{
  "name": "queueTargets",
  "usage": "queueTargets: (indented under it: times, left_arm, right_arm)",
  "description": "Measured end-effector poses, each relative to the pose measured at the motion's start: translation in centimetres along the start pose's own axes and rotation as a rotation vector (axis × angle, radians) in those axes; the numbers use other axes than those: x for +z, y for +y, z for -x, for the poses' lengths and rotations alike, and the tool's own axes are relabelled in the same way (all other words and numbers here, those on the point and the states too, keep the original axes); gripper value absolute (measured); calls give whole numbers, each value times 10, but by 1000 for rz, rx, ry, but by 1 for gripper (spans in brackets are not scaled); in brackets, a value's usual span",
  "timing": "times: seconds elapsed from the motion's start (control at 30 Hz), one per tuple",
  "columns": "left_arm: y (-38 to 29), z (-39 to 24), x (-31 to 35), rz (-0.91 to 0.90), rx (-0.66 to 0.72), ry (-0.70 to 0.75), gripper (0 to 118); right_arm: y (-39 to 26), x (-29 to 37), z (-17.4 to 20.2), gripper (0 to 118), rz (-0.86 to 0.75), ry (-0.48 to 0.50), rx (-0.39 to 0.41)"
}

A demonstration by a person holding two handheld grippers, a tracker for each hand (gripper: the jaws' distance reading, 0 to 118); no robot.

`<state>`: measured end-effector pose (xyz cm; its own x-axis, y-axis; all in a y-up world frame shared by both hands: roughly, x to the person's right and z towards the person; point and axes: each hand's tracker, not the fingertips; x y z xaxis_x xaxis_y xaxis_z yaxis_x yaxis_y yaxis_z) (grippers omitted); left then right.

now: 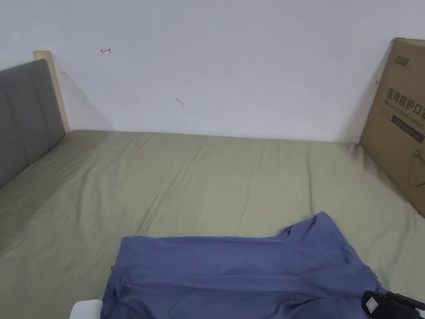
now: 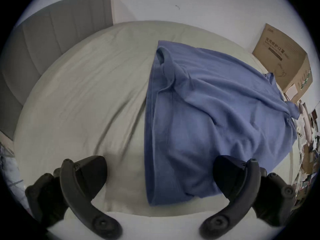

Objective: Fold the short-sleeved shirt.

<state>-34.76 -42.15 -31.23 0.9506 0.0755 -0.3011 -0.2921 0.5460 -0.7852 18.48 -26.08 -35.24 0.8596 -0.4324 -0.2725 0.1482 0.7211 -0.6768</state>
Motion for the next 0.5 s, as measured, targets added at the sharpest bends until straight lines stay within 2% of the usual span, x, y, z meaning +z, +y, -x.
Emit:
queueTargets:
  times: [0.07,0.13,0.2,0.23,0.27,0.3,0.33,0.5]
  left_arm:
    - [3,0,6,19,-32,5,118]
    - [8,-3,12,17,-53,23,110]
    - [11,-8,24,-4,-82,36,83]
    - [13,-13,32,-19,-104,39,62]
    - [14,-18,38,-41,-119,12,32]
    - [13,-23,44,-51,-132,-1,13]
    - [14,-26,48,-67,-146,-50,9]
    - [17,-31,69,-123,-203,-29,8]
  right_arm:
    - [-1,-6,-2,7,29,-22,7]
    - [-1,-9,-6,7,54,-15,5]
    - [-2,-10,-10,7,65,0,-13]
    - [-2,-9,-13,7,66,8,-24]
    - [-2,-8,-16,7,62,17,-30]
    - [-1,-8,-19,7,60,18,-34]
    - [1,-9,-23,7,62,14,-41]
    - [21,-24,-53,7,125,-60,-74]
